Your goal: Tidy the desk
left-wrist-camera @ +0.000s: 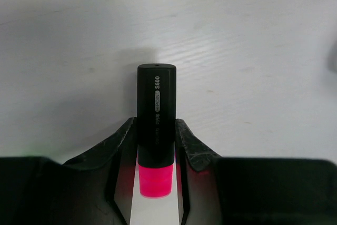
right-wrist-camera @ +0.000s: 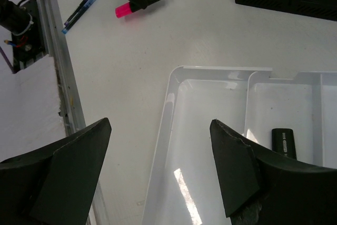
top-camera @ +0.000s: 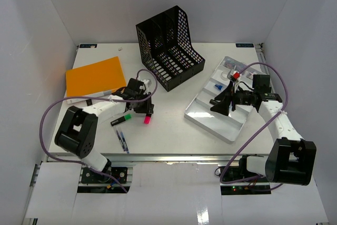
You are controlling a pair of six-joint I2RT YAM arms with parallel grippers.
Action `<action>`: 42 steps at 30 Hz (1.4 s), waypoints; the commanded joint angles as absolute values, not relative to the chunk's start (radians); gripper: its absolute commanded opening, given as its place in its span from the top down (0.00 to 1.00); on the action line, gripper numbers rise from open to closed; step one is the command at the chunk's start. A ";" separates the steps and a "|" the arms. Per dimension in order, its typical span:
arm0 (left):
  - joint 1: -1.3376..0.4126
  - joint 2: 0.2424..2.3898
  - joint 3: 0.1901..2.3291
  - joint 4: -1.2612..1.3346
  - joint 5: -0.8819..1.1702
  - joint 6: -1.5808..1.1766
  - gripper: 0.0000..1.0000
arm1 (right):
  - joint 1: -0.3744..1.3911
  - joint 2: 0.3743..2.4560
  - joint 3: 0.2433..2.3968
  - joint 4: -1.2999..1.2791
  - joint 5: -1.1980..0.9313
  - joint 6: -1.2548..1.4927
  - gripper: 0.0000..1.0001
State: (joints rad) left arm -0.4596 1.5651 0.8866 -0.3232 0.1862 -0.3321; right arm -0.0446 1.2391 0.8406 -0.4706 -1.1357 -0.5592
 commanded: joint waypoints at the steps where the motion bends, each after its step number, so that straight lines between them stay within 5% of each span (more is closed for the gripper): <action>1: -0.471 1.417 0.778 0.036 0.562 -0.547 0.85 | 0.002 1.294 0.844 -0.436 -1.178 -0.420 0.19; 11: -0.662 1.519 0.719 0.604 0.573 -0.875 0.86 | 0.247 1.405 0.911 -0.262 -0.932 0.015 0.20; 20: -0.755 1.690 0.838 0.665 0.515 -0.911 0.87 | 0.268 1.410 0.907 -0.063 -0.840 0.270 0.24; 37: -0.785 1.702 0.905 0.626 0.441 -0.882 0.85 | 0.273 1.437 0.884 -0.018 -0.838 0.317 0.88; 40: -0.785 1.700 0.917 0.602 0.419 -0.879 0.74 | 0.272 1.428 0.884 -0.014 -0.856 0.316 0.91; 42: -0.785 1.698 0.921 0.591 0.416 -0.882 0.59 | 0.271 1.423 0.884 -0.016 -0.859 0.309 0.92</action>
